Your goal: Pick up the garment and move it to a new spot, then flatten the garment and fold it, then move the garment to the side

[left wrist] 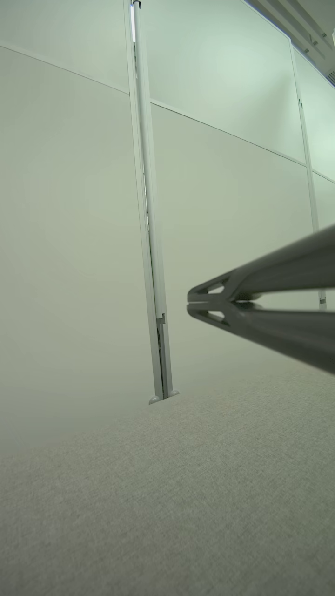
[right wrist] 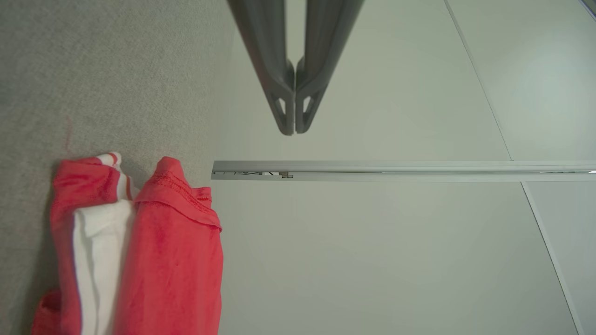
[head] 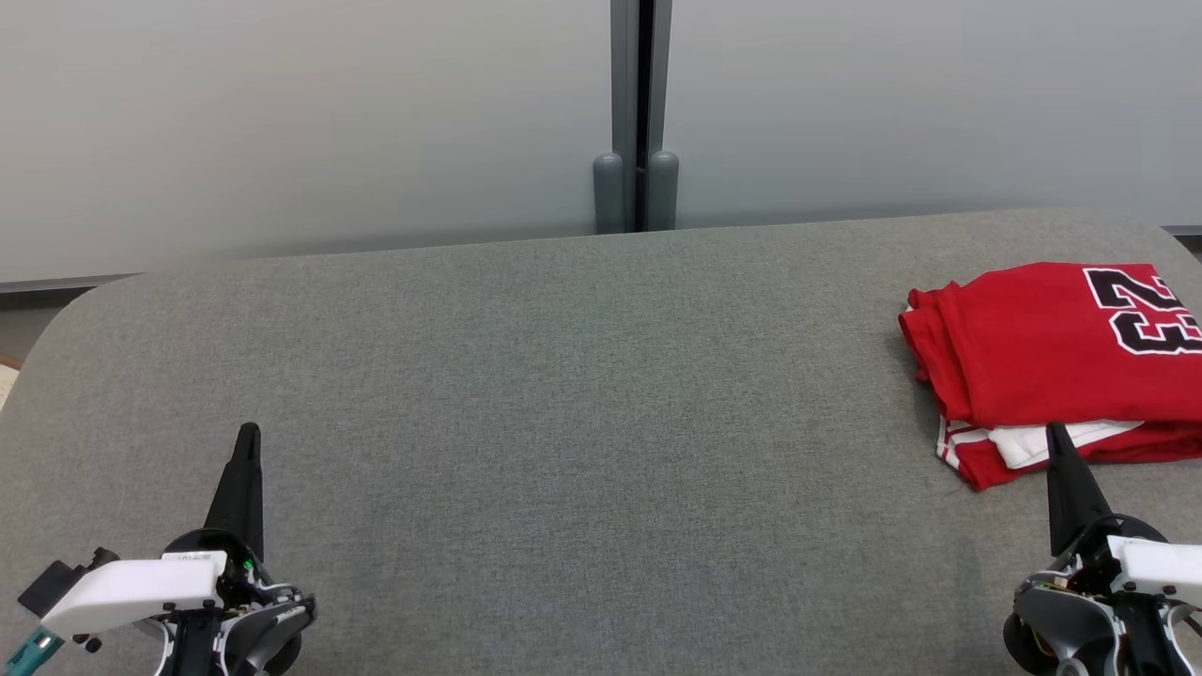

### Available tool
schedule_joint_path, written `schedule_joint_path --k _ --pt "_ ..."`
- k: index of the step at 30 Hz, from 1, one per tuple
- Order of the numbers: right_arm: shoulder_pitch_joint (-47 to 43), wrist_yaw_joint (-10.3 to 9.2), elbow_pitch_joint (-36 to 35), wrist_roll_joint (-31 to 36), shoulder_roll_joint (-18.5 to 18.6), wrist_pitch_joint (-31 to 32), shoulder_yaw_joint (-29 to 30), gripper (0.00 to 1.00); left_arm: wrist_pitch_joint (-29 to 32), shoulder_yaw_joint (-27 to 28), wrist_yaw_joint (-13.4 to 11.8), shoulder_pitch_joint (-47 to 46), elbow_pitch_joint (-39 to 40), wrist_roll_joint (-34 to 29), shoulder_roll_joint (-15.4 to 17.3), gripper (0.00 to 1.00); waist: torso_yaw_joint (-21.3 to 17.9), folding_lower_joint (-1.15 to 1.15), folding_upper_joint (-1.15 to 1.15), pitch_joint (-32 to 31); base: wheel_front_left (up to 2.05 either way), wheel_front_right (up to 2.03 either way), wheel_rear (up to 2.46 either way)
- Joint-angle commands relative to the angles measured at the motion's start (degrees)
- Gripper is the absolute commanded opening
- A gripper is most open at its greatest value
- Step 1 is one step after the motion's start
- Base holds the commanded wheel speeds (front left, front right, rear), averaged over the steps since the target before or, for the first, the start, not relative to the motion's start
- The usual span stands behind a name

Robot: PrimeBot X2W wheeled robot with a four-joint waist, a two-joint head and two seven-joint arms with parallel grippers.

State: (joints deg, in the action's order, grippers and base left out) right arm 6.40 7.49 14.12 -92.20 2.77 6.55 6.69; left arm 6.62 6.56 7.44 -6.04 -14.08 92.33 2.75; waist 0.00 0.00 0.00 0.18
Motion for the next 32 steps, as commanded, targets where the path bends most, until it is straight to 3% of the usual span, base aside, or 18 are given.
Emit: schedule_joint_path --k 1,32 --pt "-0.4 0.0 -0.2 -0.3 0.0 0.2 0.0 0.0 0.1 0.2 0.3 -0.5 -0.1 0.1 0.1 0.0 0.0 0.0 0.0 0.0 0.0 0.0 0.0" --pt "-0.4 0.0 -0.2 -0.3 0.0 0.1 0.0 0.0 0.1 0.2 0.3 -0.5 0.0 0.1 0.1 0.0 0.0 0.0 0.0 0.0 0.0 0.0 0.0"
